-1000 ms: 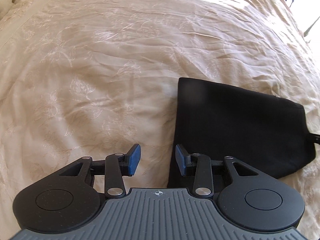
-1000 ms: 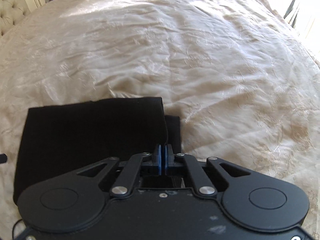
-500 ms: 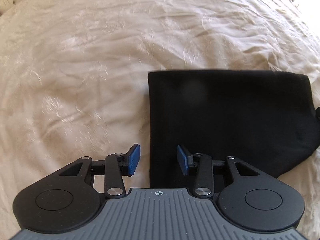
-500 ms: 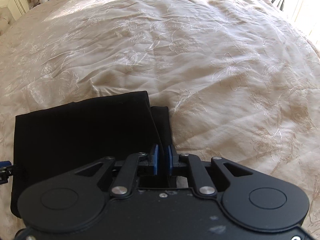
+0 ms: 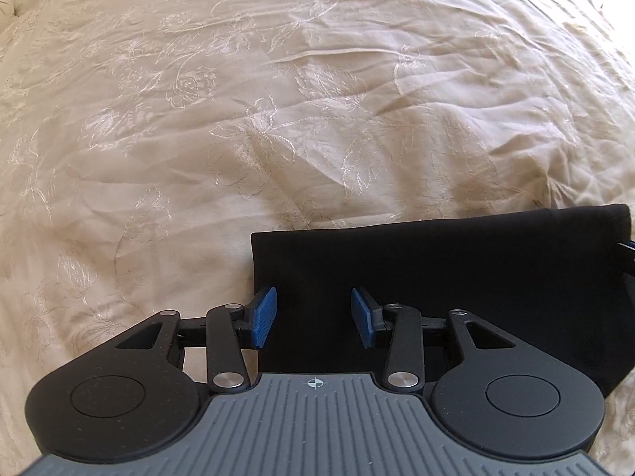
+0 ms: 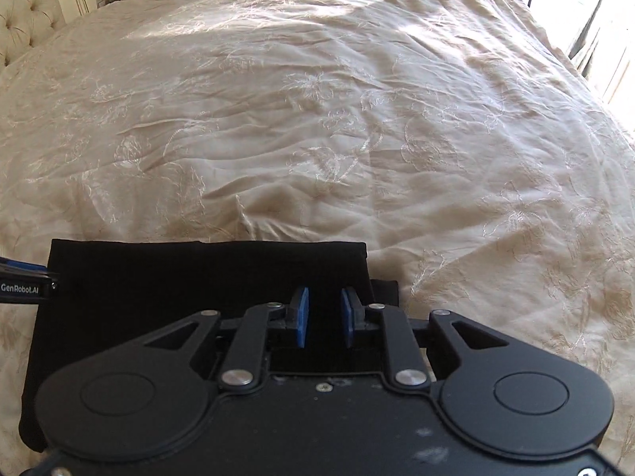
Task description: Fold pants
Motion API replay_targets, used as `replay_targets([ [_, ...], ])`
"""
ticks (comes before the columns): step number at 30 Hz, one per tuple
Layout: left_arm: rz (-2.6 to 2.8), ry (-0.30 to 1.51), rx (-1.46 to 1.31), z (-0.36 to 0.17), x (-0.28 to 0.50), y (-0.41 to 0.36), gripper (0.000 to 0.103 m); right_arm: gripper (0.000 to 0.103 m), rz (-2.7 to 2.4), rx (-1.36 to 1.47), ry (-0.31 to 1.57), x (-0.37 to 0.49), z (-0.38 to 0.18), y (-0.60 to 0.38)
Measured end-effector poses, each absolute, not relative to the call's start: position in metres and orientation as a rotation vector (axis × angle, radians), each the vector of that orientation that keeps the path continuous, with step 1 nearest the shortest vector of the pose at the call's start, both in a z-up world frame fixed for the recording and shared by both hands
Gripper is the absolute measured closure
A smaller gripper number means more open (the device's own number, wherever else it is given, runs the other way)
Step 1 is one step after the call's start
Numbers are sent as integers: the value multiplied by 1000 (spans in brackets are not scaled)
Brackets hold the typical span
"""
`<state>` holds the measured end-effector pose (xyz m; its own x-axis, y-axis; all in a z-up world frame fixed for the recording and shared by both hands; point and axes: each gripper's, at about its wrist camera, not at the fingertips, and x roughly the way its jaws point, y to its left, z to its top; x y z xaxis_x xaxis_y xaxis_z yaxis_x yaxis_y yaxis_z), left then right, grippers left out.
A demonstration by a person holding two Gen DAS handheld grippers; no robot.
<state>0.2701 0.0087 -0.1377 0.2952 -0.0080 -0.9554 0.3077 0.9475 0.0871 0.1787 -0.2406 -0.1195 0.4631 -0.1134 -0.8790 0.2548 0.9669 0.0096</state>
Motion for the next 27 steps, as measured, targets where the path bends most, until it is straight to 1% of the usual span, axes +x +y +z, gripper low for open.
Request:
replay_targets([
  [3, -212, 1273, 286, -145, 271, 10, 61, 81, -259, 112, 1134, 180, -135, -242],
  [4, -212, 1277, 285, -146, 272, 10, 61, 77, -261, 100, 1143, 180, -138, -242],
  [5, -210, 1281, 284, -148, 272, 11, 61, 70, -266, 88, 1144, 178, -140, -240],
  [9, -206, 1296, 266, -151, 274, 14, 59, 69, -276, 140, 1147, 175, -143, -248],
  [16, -203, 1292, 257, -147, 266, 19, 58, 66, -276, 176, 1169, 171, -138, -251],
  [27, -201, 1313, 221, -143, 207, 54, 58, 60, -284, 252, 1176, 129, -128, -253],
])
